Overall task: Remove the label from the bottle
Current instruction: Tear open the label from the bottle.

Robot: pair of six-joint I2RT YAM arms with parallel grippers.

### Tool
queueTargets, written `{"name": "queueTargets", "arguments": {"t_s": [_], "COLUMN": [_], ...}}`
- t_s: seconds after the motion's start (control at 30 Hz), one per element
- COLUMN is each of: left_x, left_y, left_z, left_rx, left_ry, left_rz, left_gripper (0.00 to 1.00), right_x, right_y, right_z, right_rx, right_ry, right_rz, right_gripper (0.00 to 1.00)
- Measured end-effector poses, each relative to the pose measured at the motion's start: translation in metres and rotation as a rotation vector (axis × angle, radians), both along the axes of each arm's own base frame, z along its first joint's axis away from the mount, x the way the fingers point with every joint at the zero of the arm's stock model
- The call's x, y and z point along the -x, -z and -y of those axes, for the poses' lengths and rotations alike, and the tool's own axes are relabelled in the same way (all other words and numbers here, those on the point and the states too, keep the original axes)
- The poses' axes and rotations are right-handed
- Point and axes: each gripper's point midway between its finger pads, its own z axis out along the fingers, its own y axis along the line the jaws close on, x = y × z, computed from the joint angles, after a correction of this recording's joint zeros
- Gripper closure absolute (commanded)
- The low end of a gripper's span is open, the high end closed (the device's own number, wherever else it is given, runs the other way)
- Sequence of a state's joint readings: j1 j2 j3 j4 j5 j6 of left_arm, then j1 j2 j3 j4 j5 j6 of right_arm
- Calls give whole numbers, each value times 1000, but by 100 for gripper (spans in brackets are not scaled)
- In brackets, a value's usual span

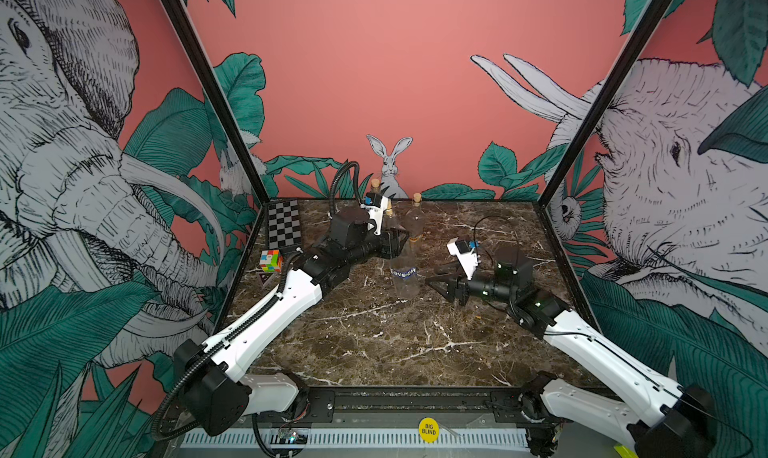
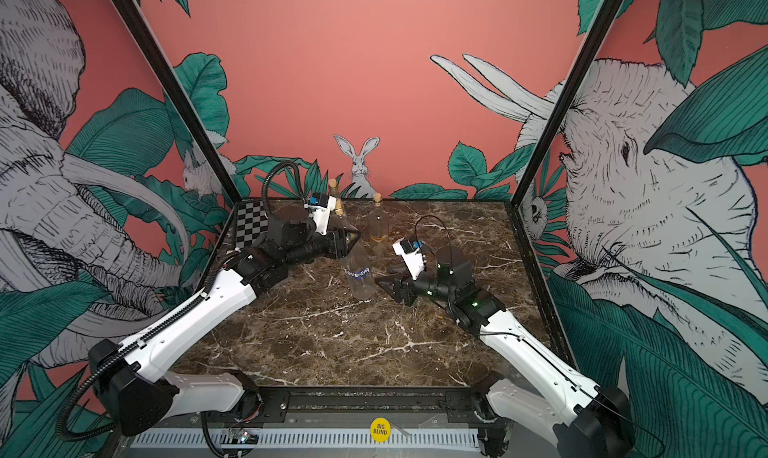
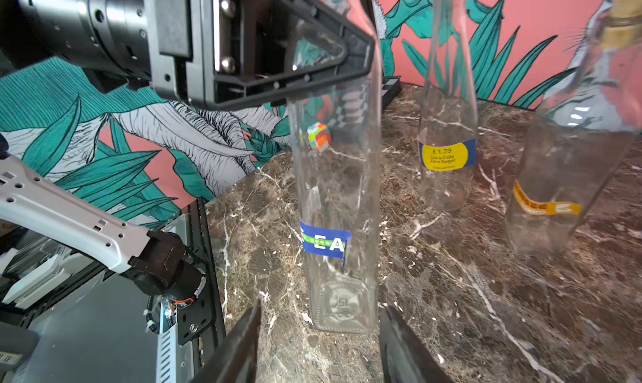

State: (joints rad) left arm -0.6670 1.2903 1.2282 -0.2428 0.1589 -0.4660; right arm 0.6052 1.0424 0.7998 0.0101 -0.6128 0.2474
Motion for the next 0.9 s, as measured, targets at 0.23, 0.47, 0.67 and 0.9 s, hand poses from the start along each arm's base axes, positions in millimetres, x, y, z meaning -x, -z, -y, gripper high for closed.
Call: {"name": "queueTargets", "arguments": {"t_s": [0.23,0.47,0.67,0.9], "left_x": [2,3,3,3], "left_y": [2,4,5,5], "left_z": [1,1,0,0], "left_rx": [-1,-7,-8,-8], "left_ry": [3,3,3,3], "left_rz": [-10,-21,-22,-22], "left_gripper": [100,100,100,100], "right_x": [-7,-18,-23,-24], "right_y": [13,11,16,26], "right_z": [-12,-20,-26,-30], "right_rx": [15,12,19,33], "right_ry": [-13,-14,-18,-23], "right_rz": [-38,-39,-53,-79], "right_gripper": [49,52,55,60]}}
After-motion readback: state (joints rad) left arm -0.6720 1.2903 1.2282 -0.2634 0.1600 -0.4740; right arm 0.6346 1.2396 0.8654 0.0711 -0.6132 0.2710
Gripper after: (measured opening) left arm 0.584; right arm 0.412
